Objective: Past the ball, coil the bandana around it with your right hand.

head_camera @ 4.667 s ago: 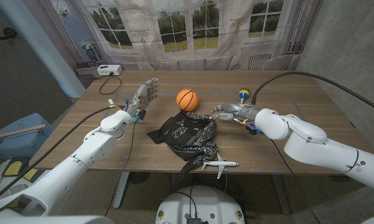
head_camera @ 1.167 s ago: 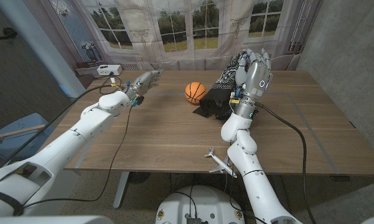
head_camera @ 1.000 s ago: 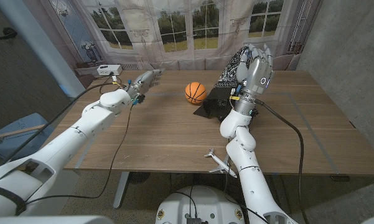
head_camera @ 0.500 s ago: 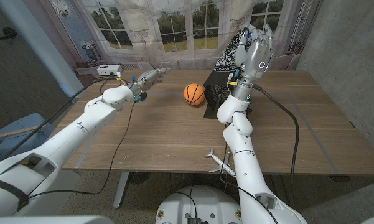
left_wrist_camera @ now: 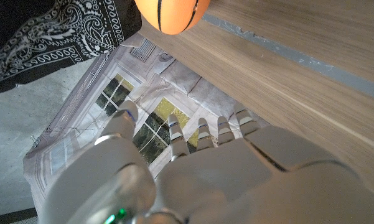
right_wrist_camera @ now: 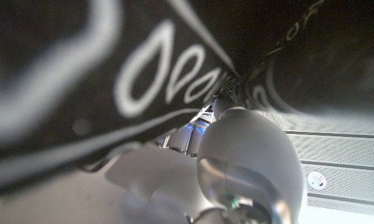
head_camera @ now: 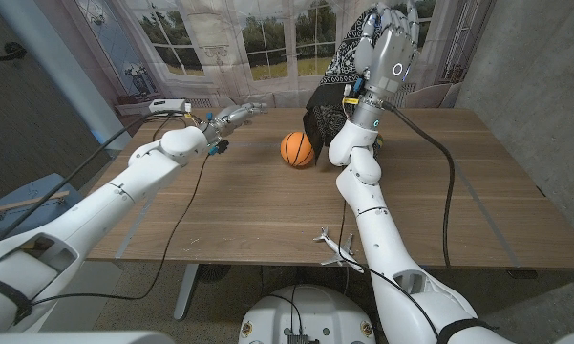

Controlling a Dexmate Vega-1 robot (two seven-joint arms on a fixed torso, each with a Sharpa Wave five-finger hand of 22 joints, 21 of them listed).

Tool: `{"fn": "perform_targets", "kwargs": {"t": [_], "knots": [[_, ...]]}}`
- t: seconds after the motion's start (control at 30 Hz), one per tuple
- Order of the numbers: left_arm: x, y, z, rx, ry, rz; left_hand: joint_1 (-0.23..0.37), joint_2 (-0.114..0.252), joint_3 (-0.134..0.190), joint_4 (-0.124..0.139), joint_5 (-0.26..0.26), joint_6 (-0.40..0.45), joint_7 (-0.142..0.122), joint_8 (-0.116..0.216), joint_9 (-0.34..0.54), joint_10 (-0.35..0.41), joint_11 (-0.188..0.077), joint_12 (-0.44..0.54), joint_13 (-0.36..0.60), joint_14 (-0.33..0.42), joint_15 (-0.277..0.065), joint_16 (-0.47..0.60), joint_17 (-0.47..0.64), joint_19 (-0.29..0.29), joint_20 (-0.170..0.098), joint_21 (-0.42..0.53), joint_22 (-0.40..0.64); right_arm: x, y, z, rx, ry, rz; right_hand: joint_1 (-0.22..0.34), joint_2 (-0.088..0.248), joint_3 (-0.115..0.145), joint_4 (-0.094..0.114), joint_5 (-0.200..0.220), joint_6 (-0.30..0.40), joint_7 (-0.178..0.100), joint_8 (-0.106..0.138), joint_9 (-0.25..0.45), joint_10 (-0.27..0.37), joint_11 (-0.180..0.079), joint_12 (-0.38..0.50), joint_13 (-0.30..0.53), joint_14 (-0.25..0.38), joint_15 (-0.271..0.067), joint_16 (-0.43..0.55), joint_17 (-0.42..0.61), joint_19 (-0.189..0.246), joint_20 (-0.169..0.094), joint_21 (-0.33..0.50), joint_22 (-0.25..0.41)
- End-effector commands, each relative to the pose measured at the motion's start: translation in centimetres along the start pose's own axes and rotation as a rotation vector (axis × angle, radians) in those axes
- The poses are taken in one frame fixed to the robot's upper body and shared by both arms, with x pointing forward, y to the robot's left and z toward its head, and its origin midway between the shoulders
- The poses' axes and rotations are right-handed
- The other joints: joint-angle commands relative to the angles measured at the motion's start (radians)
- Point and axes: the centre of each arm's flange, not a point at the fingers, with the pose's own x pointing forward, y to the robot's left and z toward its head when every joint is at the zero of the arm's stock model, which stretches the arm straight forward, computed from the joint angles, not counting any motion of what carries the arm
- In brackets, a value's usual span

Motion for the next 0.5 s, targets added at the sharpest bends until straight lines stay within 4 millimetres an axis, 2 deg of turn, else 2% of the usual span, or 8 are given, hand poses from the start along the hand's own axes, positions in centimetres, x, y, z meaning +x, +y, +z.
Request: {"fn": "perform_targets", "kwargs": {"t": [0.03, 0.17, 0.5], "knots": [[0.3, -1.3, 1.7, 0.093, -0.010, -0.073, 0.030, -0.064, -0.025, 0.003, 0.020, -0.020, 0.000, -0.008, 0.006, -0.022, 0.006, -0.008, 0.002, -0.020, 0.006, -0.005, 0.006, -0.001, 0.001, -0.005, -0.002, 3.4, 0.4, 2.7, -0.037, -0.027, -0.021, 0.003, 0.005, 0.000, 0.009, 0.006, 0.003, -0.010, 0.258, 0.001, 0.001, -0.005, 0.005, 0.005, -0.006, -0.148, -0.003, 0.008, -0.004, 0.002, -0.003, 0.000], [0.4, -1.8, 2.0, 0.112, -0.012, -0.089, 0.062, -0.106, -0.044, 0.007, 0.036, -0.035, -0.005, -0.016, 0.007, -0.044, 0.008, -0.015, 0.003, -0.034, 0.013, -0.007, 0.006, -0.008, 0.001, -0.010, -0.001, 3.7, 0.4, 3.0, -0.042, -0.025, -0.021, 0.004, 0.005, -0.001, 0.009, 0.006, 0.002, -0.010, 0.259, -0.002, 0.001, -0.006, 0.005, 0.005, -0.006, -0.148, -0.003, 0.013, -0.004, 0.003, -0.002, 0.000], [0.8, -3.3, 3.8, 0.177, -0.043, -0.157, 0.103, -0.143, -0.066, 0.010, 0.061, -0.041, -0.020, -0.021, 0.008, -0.064, 0.013, -0.019, 0.003, -0.054, 0.027, -0.009, 0.007, -0.021, 0.001, -0.019, -0.001, 5.0, 0.4, 3.7, -0.081, -0.012, -0.040, 0.006, 0.005, -0.002, 0.009, 0.007, 0.006, -0.007, 0.266, -0.006, 0.004, -0.002, 0.006, 0.004, -0.012, -0.149, -0.009, 0.022, -0.005, 0.007, -0.002, 0.000]]}}
